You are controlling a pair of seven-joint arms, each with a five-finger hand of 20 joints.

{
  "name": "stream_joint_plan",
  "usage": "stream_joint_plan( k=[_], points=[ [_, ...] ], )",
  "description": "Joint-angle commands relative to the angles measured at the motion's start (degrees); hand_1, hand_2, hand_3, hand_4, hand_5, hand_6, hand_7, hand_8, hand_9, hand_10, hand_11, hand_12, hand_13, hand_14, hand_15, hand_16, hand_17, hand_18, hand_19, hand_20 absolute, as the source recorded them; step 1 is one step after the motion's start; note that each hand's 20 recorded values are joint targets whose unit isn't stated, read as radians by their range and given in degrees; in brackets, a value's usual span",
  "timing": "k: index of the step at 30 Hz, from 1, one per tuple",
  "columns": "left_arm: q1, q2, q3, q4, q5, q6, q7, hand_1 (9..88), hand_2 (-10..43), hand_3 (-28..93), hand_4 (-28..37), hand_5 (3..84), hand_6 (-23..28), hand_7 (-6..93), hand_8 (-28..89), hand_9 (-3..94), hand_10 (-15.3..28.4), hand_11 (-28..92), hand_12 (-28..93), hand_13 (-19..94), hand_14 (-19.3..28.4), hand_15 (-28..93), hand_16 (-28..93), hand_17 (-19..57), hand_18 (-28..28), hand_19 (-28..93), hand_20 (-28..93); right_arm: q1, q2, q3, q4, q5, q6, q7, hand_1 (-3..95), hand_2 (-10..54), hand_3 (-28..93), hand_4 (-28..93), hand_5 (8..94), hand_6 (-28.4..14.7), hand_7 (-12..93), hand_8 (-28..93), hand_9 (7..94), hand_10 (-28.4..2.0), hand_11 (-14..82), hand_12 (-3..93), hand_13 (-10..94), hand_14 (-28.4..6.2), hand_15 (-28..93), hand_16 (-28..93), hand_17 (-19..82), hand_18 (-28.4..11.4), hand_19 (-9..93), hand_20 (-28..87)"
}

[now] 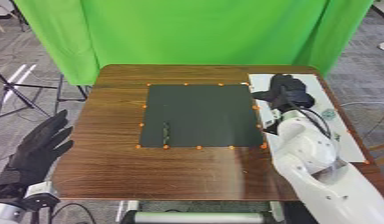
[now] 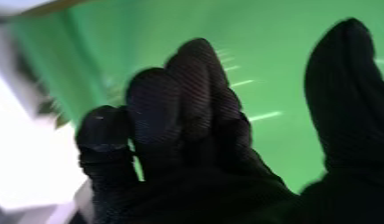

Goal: Arrange flowers

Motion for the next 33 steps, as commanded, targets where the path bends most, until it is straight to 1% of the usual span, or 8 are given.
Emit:
stream_joint_plan(
  k=[1,3,5,12,19,30,31,33],
  points=[
    [0.2,-0.44,-0.32,-0.25,0.32,-0.07,0.00,24.2,-8.1,69,-26.7,20.7,0.0,17.8,-9,15.3,7.5,7,23,11,10.1,10,11,-11.6,16.4,31,11,-14.6,10.1,15.3,-1.5,2.3,-7.4,6.9,24.5,-9.5,65,-28,48.1,-8.3,42,-15,52.8,-16.2,56.9,41.3,51,-14.1,76,31,28,-21.4,91,54],
    [0.2,-0.27,-0.32,-0.15,0.24,-0.09,0.04,24.2,-8.1,69,-26.7,20.7,0.1,17.7,-9,15.3,7.5,7,23,11,10.1,10,11,-11.6,16.4,31,11,-16.4,10.1,18.0,-2.4,4.0,-11.1,8.5,22.8,-9.5,66,-28,46.8,-9.4,40,-13,50.5,-17.8,56.2,40.8,50,-15.1,76,29,26,-21.9,90,55],
    [0.5,-0.64,-0.41,-0.39,0.37,0.06,0.16,24.3,-7.9,69,-26.7,20.7,0.1,17.6,-9,15.3,7.5,7,23,11,10.1,10,11,-11.6,16.4,31,11,-17.6,10.0,19.7,-2.6,5.0,-13.9,9.3,20.8,-9.5,68,-28,45.5,-11.1,34,-11,46.7,-19.7,53.0,38.9,46,-16.0,74,26,24,-22.4,88,55],
    [0.6,-1.14,-0.49,-0.57,0.44,0.26,-0.30,24.1,-7.9,69,-26.5,20.7,0.1,17.7,-9,15.2,7.5,7,23,11,10.2,10,11,-11.6,16.3,31,11,-20.2,9.2,23.9,-3.3,10.4,-21.8,12.4,20.9,-9.5,67,-28,44.0,-13.0,27,-8,44.5,-21.3,48.3,36.8,42,-17.2,73,23,21,-23.3,84,56],
    [0.1,-1.08,-0.65,-0.26,0.36,-0.14,-0.58,24.1,-7.9,69,-26.7,20.7,0.0,17.6,-9,15.2,7.5,7,23,11,10.3,10,11,-11.6,16.3,31,11,-22.7,8.7,26.0,-3.9,14.1,-23.4,12.2,23.4,-9.5,62,-28,44.4,-13.4,25,-7,44.5,-21.1,44.2,34.7,42,-17.5,72,21,20,-23.3,83,56],
    [0.4,-1.10,-0.67,-0.28,0.39,-0.44,-0.39,24.1,-7.8,69,-26.8,20.6,0.0,17.5,-9,15.1,7.5,7,23,11,10.3,11,11,-11.7,16.4,31,11,-23.2,8.0,24.0,-1.5,12.5,-24.1,12.5,23.0,-9.5,63,-28,46.4,-12.2,27,-8,47.1,-20.2,45.0,34.3,44,-16.7,71,21,21,-23.1,83,56],
    [0.0,-0.77,-0.48,-0.14,0.30,-0.13,-0.69,24.1,-7.8,69,-26.8,20.6,0.0,17.5,-9,15.2,7.5,7,23,11,10.3,11,10,-11.7,16.4,31,11,-23.1,8.0,23.9,-1.2,12.3,-24.3,12.7,22.5,-9.5,64,-28,46.5,-12.1,27,-8,47.4,-20.1,45.2,34.4,44,-16.5,71,22,21,-23.0,83,56],
    [0.1,-0.94,-0.57,-0.17,0.27,-0.15,-0.77,24.2,-7.8,69,-26.8,20.6,0.0,17.5,-9,15.1,7.5,7,23,11,10.3,11,10,-11.7,16.3,31,11,-22.7,7.9,23.5,-0.5,12.5,-24.7,12.8,21.9,-9.5,65,-28,47.3,-11.8,28,-8,48.3,-19.8,45.5,34.3,45,-16.3,71,22,21,-23.1,83,56]
  ],
)
